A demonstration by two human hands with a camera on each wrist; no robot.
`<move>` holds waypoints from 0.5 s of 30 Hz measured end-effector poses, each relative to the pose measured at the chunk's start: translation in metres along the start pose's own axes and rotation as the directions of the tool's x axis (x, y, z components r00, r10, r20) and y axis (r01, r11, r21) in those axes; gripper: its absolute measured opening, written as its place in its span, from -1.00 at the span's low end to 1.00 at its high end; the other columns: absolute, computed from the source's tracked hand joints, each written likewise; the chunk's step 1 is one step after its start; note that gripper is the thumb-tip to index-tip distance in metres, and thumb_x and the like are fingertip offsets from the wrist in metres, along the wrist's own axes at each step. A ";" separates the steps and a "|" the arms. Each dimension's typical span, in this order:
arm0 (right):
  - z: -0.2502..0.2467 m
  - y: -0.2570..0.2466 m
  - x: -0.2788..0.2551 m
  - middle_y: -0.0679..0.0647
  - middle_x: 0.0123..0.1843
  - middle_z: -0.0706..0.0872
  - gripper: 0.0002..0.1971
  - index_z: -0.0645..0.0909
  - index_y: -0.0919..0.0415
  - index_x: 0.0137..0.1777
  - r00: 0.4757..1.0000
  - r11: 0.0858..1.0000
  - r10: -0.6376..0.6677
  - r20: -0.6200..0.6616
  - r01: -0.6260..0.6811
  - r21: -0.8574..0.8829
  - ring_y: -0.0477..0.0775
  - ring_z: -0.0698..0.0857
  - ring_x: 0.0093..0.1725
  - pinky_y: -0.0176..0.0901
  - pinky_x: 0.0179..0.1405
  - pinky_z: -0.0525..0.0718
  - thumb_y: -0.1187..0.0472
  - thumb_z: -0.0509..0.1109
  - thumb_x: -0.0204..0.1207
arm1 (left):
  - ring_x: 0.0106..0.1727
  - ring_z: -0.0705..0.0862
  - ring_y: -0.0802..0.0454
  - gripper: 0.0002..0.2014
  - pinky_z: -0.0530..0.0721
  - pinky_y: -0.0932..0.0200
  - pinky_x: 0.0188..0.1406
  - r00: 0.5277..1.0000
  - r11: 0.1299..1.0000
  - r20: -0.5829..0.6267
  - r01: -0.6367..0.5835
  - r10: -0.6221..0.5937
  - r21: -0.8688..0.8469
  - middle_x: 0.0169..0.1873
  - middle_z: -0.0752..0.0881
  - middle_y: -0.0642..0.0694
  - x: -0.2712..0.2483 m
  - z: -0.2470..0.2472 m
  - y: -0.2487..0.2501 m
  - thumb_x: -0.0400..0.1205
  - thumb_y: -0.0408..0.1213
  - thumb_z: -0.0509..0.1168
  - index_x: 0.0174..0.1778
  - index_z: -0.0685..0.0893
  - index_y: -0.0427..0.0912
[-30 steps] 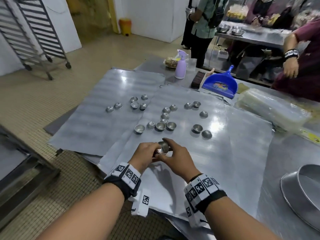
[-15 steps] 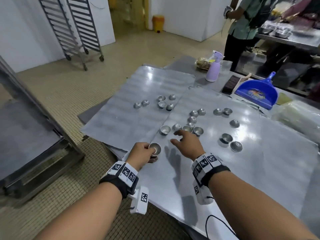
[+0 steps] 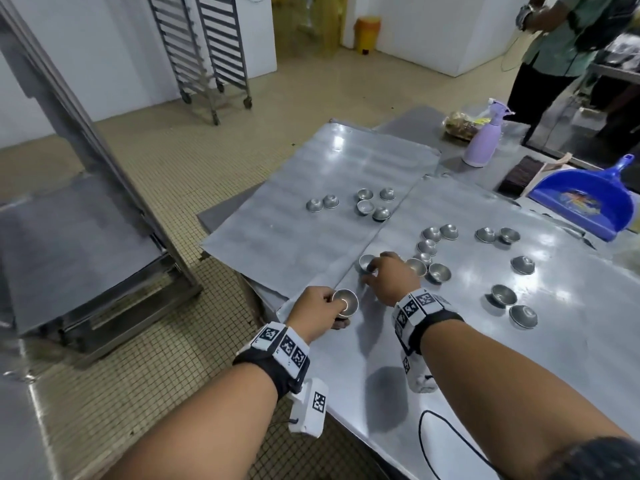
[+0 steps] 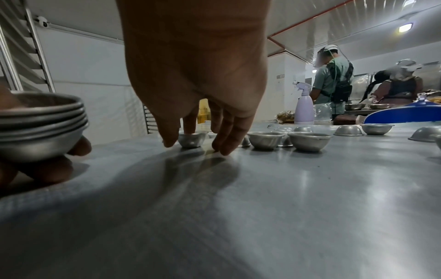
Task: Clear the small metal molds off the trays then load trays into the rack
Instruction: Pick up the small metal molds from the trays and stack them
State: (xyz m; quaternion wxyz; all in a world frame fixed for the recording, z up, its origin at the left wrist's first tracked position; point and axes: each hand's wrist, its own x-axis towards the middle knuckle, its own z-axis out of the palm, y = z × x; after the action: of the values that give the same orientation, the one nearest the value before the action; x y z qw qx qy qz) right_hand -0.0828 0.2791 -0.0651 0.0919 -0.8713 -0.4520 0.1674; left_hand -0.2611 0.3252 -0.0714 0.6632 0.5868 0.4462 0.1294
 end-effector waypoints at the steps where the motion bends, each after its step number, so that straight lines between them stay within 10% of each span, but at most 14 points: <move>1: 0.001 0.000 0.000 0.12 0.22 0.59 -0.83 0.76 0.09 0.05 1.000 1.000 0.001 -0.010 -0.001 0.007 0.24 0.66 0.18 -0.01 0.07 0.64 0.12 0.38 0.57 | -0.37 0.80 -0.14 -0.84 0.81 -0.15 -0.03 1.000 1.000 0.000 -0.002 0.002 -0.005 -0.23 0.74 -0.30 0.001 0.000 -0.001 0.61 -0.54 0.29 0.02 0.69 -0.57; 9: 0.007 0.011 -0.014 0.11 0.00 0.73 -0.85 0.77 0.18 -0.13 0.999 0.998 0.016 -0.040 -0.013 0.066 0.23 0.74 0.00 -0.13 -0.20 0.54 0.16 0.39 0.50 | -0.38 0.80 -0.18 -0.92 0.81 -0.20 -0.03 1.000 1.000 0.001 -0.028 0.028 0.008 -0.26 0.69 -0.29 0.002 0.002 -0.003 0.62 -0.53 0.28 -0.14 0.67 -0.41; 15: 0.017 0.027 -0.042 0.02 0.11 0.72 -0.49 0.51 0.01 0.37 0.991 0.974 0.100 -0.092 -0.078 0.213 0.14 0.71 0.08 -0.07 0.01 0.63 0.09 0.48 0.41 | -0.38 0.81 -0.15 -0.84 0.81 0.03 -0.24 0.999 0.998 -0.019 -0.039 0.040 0.041 -0.23 0.70 -0.32 -0.001 0.002 -0.005 0.62 -0.53 0.27 0.00 0.68 -0.58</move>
State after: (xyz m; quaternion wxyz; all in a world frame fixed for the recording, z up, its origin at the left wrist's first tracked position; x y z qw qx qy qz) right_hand -0.0916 0.2293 -0.0800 0.1981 -0.8837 -0.3871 0.1731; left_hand -0.2620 0.3215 -0.0759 0.6442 0.6076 0.4433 0.1393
